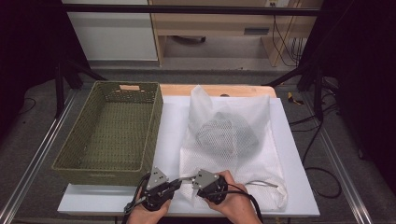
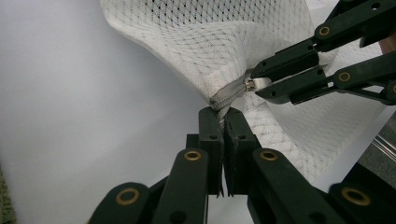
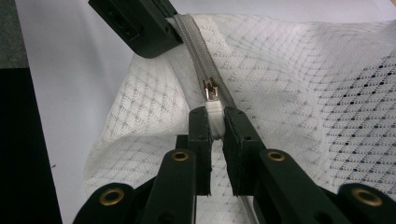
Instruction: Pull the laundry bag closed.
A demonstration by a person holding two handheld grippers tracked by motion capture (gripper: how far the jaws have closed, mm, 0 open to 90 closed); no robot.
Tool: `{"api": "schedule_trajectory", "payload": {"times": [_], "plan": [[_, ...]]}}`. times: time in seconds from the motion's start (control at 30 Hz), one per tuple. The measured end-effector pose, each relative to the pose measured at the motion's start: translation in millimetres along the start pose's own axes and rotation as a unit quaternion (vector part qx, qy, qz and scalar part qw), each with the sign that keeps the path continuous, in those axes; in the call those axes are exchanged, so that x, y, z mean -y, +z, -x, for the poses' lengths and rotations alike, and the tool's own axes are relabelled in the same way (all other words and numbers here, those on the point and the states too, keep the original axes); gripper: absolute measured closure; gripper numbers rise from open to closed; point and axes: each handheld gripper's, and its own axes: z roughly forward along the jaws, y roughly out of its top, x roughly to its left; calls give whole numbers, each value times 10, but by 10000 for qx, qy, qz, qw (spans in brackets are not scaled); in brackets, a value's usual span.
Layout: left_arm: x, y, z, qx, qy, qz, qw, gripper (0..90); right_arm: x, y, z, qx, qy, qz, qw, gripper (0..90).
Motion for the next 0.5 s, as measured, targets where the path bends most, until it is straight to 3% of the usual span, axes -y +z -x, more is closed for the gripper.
{"api": "schedule_trajectory", "payload": {"times": [0.5], "plan": [[2,0,7,54,15,9,10000,873,75,-59,39,-10,131,15,9999,817]]}}
